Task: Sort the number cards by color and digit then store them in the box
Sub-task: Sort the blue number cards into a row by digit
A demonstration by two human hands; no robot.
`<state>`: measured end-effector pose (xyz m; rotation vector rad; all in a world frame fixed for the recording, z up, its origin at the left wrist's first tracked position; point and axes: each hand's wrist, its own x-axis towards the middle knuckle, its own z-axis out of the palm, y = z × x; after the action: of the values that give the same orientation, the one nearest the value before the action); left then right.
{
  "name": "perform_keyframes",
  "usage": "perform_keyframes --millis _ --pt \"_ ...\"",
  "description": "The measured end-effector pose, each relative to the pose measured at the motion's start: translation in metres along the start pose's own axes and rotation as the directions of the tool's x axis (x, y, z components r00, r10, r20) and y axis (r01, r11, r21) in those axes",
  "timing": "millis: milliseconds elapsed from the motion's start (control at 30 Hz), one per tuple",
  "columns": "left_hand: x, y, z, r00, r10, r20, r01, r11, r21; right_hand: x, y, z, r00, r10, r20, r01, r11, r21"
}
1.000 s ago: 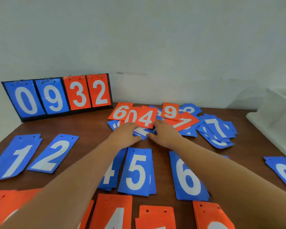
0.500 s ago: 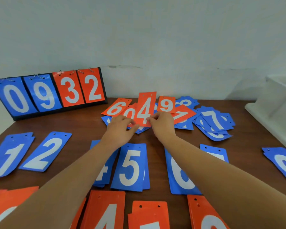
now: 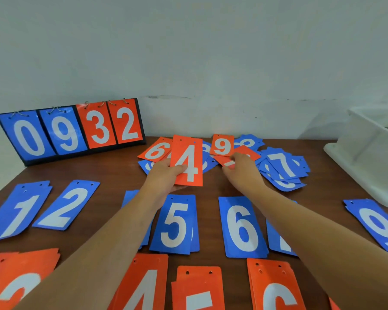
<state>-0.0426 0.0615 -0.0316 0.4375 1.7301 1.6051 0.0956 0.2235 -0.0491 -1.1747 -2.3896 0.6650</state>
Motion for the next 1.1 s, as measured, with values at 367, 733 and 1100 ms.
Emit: perform_keyframes --millis 367,733,1100 --pt "0.002 -0.014 0.004 0.998 -0.051 -0.038 0.053 0.998 0.029 0.008 0.007 0.003 0.971 -0.238 -0.009 0.189 0.794 -0.578" --pt "-0.077 0.012 0.008 0.994 -0.096 0.045 0.106 0.925 -0.366 -0.105 -0.049 -0.036 0.724 -0.508 -0.467 0.483 0.856 -0.183" --pt "-0.197 -0.028 -0.011 0.994 0.114 0.008 -0.111 0.981 -0.158 -0.242 -0.061 -0.048 0.936 -0.325 -0.133 0.350 0.844 0.405"
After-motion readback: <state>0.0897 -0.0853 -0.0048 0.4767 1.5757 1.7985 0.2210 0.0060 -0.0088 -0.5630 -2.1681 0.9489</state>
